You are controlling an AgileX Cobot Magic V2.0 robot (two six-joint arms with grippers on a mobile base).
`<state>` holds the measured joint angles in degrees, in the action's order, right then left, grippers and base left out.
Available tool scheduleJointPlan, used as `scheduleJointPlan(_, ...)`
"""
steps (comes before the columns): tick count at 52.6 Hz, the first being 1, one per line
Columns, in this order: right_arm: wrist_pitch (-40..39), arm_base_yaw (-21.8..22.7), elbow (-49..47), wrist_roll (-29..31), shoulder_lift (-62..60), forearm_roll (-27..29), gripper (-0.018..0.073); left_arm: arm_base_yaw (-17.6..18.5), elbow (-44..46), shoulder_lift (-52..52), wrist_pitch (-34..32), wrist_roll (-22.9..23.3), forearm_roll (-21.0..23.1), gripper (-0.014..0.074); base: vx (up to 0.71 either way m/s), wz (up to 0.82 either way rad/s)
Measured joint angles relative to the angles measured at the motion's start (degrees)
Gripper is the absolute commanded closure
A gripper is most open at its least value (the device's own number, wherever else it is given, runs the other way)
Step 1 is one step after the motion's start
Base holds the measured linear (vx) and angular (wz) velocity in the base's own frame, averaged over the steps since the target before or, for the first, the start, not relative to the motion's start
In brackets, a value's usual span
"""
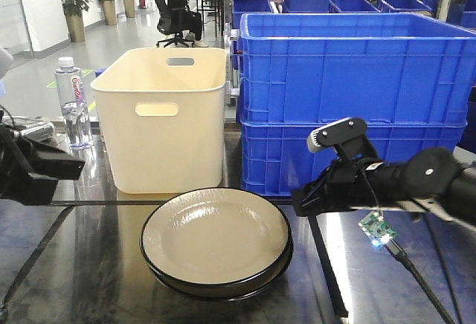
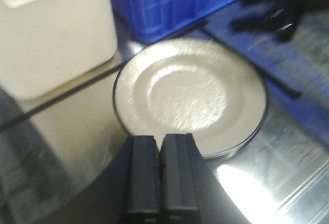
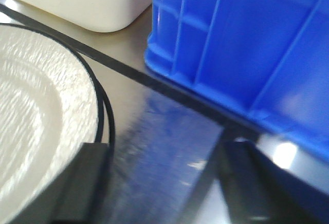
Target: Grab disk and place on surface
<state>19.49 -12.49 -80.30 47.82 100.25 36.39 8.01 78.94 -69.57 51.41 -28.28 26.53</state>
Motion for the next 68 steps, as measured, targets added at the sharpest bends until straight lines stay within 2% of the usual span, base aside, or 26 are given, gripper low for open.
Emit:
scheduleJointPlan(3, 1.9, 0.0, 0.0, -3.0, -2.5, -5.5, 0.0441, 0.0, 0.0, -0.1, 0.2, 3.3, -4.2, 0.0601, 0.0, 0.0)
scheduleJointPlan(6, 5.3, 0.2, 0.0, -8.5, -5.3, -12.1, 0.0573, 0.0, 0.0, -0.4, 0.7, 7.4, -9.8, 0.0601, 0.0, 0.0)
scheduleJointPlan(15, 18.4, 1.4, 0.0, -30.0, -15.1, -29.7, 0.0573, 0.0, -1.3, -1.8, 2.5, 21.8, -29.7, 0.0601, 0.0, 0.0)
scheduleJointPlan(17, 20.8, 1.5, 0.3, -33.7, -17.4, -32.7, 0.0573, 0.0, -2.2, -1.9, 2.5, 23.9, -32.6, 0.0601, 0.0, 0.0)
scheduleJointPlan(20, 22.3, 1.7, 1.5, -36.1, -20.6, -35.1, 0.0573, -0.1, -3.5, -1.9, 2.2, 26.1, -35.7, 0.0601, 0.0, 0.0)
scheduleJointPlan(26, 20.8, 1.8, 6.8, -37.2, -29.5, -35.8, 0.0572, -0.2, -7.8, -0.8, -1.3, 27.4, -36.8, 0.0601, 0.0, 0.0)
scheduleJointPlan(33, 10.8, 1.8, 19.4, -35.6, -44.4, -33.6, 0.0571, -0.2, -16.2, 5.7, -10.5, 27.5, -36.4, 0.0601, 0.0, 0.0)
scheduleJointPlan(39, 0.9, 1.8, 31.7, -35.2, -57.4, -32.5, 0.0571, -0.2, -24.7, 16.5, -20.1, 27.5, -36.2, 0.0601, 0.0, 0.0)
scheduleJointPlan(48, -10.7, 1.8, 48.2, -35.4, -74.0, -31.9, 0.0569, -0.2, -37.5, 33.5, -26.9, 27.7, -33.3, 0.0601, 0.0, 0.0)
scheduleJointPlan(58, -13.1, 1.8, 55.2, -36.8, -78.8, -31.2, 0.0568, -0.2, -48.0, 44.7, -31.1, 27.7, -29.7, 0.0601, 0.0, 0.0)
scheduleJointPlan(68, -14.3, 1.8, 56.0, -37.0, -78.8, -31.0, 0.0568, -0.2, -51.9, 46.8, -32.3, 27.7, -29.5, 0.0601, 0.0, 0.0)
